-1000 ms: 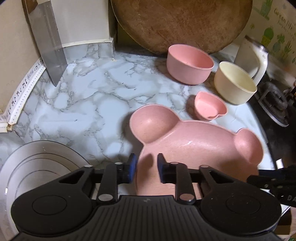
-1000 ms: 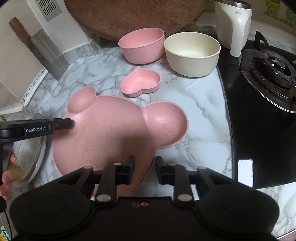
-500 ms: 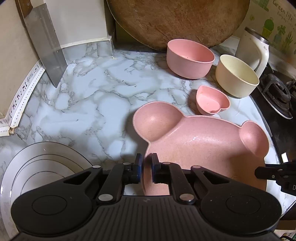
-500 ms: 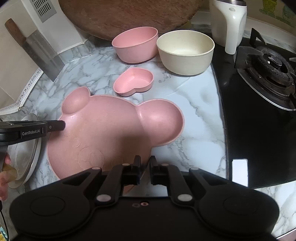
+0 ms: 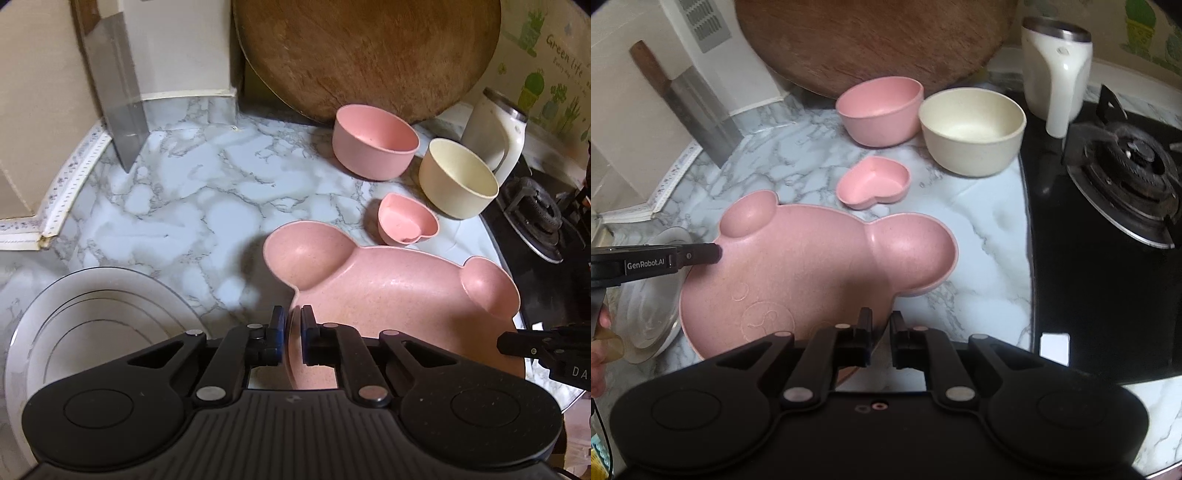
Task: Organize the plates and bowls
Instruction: 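Carry the pink bear plate with both tools and lower it onto the white plates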
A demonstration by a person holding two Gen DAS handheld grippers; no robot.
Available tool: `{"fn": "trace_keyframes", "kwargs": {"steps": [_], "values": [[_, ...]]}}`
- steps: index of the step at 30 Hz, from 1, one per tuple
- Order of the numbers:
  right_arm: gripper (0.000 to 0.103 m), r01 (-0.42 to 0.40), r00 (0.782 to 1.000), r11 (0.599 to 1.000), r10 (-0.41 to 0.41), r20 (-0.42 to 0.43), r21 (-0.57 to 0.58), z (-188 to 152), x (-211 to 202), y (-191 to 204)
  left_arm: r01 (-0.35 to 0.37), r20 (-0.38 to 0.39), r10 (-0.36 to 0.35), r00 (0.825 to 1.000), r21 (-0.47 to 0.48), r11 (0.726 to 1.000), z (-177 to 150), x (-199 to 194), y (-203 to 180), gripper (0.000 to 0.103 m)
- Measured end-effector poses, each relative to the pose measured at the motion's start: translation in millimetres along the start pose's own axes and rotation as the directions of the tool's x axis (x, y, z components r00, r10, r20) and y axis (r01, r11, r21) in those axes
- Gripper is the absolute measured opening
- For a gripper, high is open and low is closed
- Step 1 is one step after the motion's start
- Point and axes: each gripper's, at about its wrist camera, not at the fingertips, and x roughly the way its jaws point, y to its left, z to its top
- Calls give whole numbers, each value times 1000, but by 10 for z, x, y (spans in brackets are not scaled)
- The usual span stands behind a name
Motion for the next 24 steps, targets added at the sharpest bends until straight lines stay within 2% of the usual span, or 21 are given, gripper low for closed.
{"fn": "trace_keyframes", "kwargs": {"steps": [6,13,24], "values": [[10,-33,999,998,33,3,-51,72,-77,141,-16,22,17,1000,-47,999,-32,-233,109,8],[10,-82,996,988,84,8,-129,180,-100,426,-67,72,74,995,-95,993,-124,-542,318,8],[10,-154,988,952,157,-10,-263,329,28,1021,-142,112,168,979,-213,967,-313,-906,810,8]]}}
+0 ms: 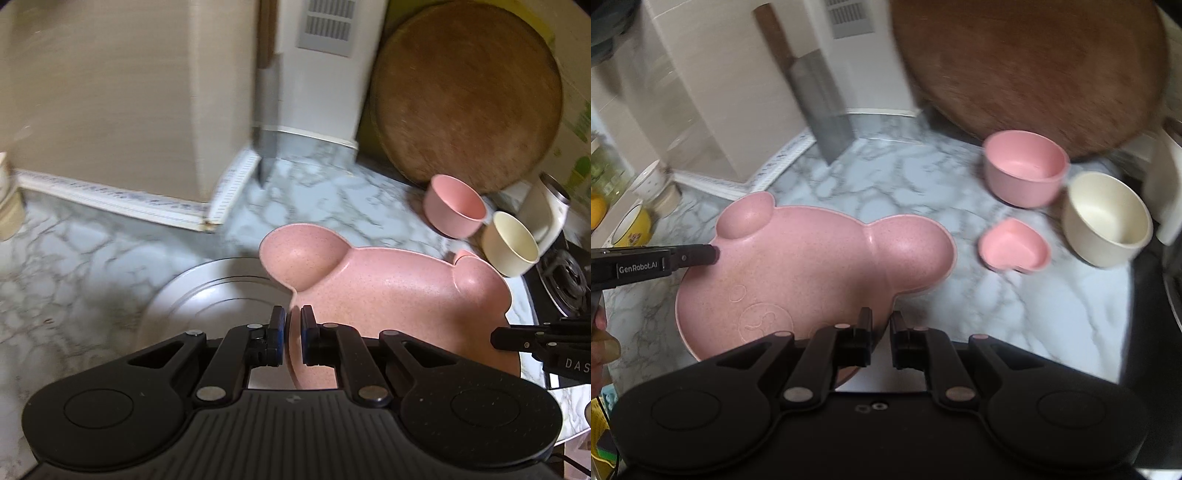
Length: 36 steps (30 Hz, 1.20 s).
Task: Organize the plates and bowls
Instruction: 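Carry the pink bear plate with both tools and lower it onto the white plates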
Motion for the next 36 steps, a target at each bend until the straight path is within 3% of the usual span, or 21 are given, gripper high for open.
{"fn": "trace_keyframes", "kwargs": {"steps": [18,26,36], "values": [[10,-74,997,981,68,-40,-177,249,522,788,-139,-9,139,990,-143,980,-241,-145,862,8],[10,-79,996,973,71,-45,-215,321,731,934,-175,-27,173,985,-168,970,-253,0,1037,8],[10,-60,998,980,51,-48,-192,361,916,849,-183,-16,183,983,-146,972,-208,138,986,8]]}}
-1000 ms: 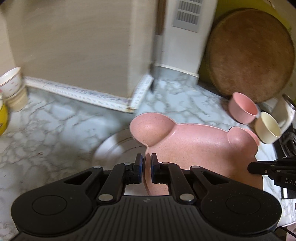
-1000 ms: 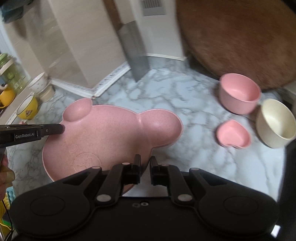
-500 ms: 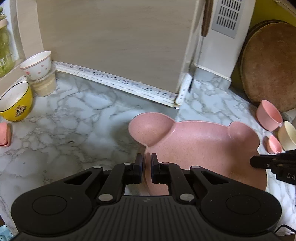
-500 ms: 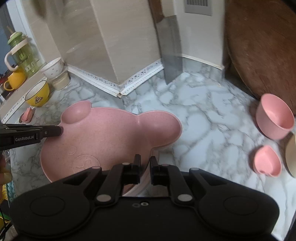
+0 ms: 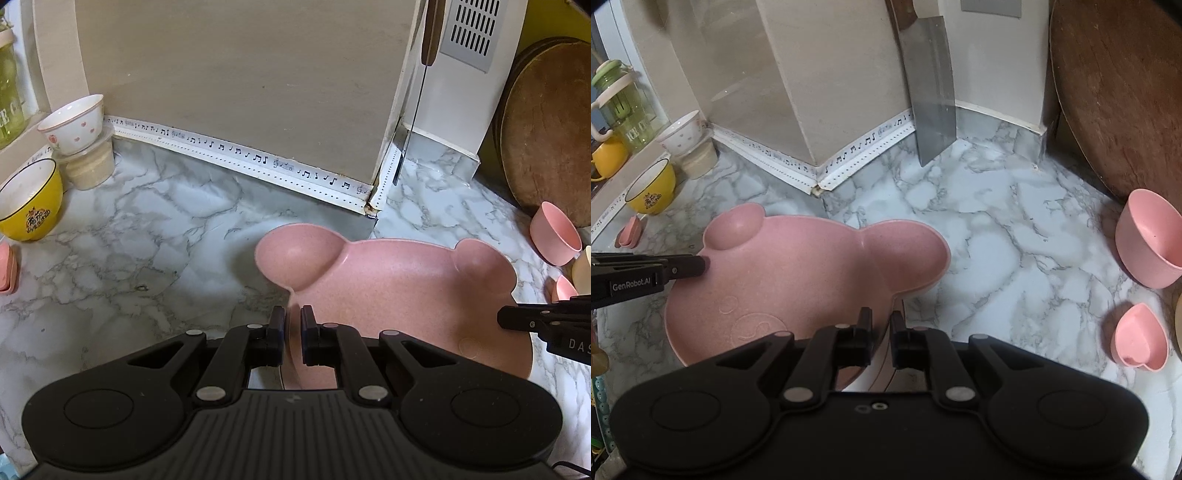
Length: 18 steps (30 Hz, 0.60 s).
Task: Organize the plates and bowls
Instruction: 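Carry the pink bear plate with both tools and lower it onto the white plates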
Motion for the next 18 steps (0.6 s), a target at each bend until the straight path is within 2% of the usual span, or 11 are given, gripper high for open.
{"fn": "trace_keyframes", "kwargs": {"steps": [10,13,16,18], "values": [[10,16,999,999,-17,-27,-47,-36,156,23,-7,-15,7,1000,19,1000,-14,134,-3,8],[10,22,1000,998,-23,-15,-67,-43,157,56,21,-9,-21,1000,26,999,-9,117,-28,8],[10,27,1000,997,-28,-14,-68,-32,158,52,20,2,-20,1000,60,998,-8,106,-110,8],[14,27,999,998,-28,-20,-60,-35,166,34,30,-3,-30,1000,65,997,-12,116,-140,8]]}}
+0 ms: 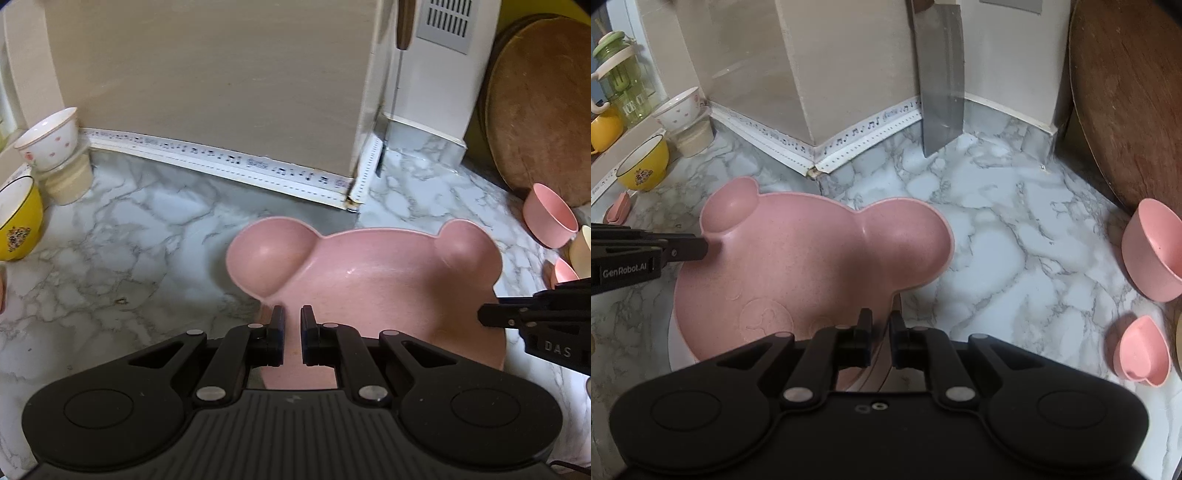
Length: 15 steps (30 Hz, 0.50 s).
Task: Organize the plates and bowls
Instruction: 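Carry the pink bear plate with both tools and lower it onto the white plates, then open both tools to release the bear plate on the stack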
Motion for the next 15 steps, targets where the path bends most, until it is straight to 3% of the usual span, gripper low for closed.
{"fn": "trace_keyframes", "kwargs": {"steps": [2,10,15], "values": [[21,-1,1000,1000,1,-2,5,-3,-9,-18,8,-5,-8,1000,2,1000,-11,11,-21,8],[24,10,1000,1000,-10,4,16,-42,-143,-34,42,-21,-42,999,1,999,-63,28,-95,8],[34,-10,1000,1000,9,16,11,-56,-248,-12,61,-17,-61,998,0,998,-79,-7,-172,8]]}}
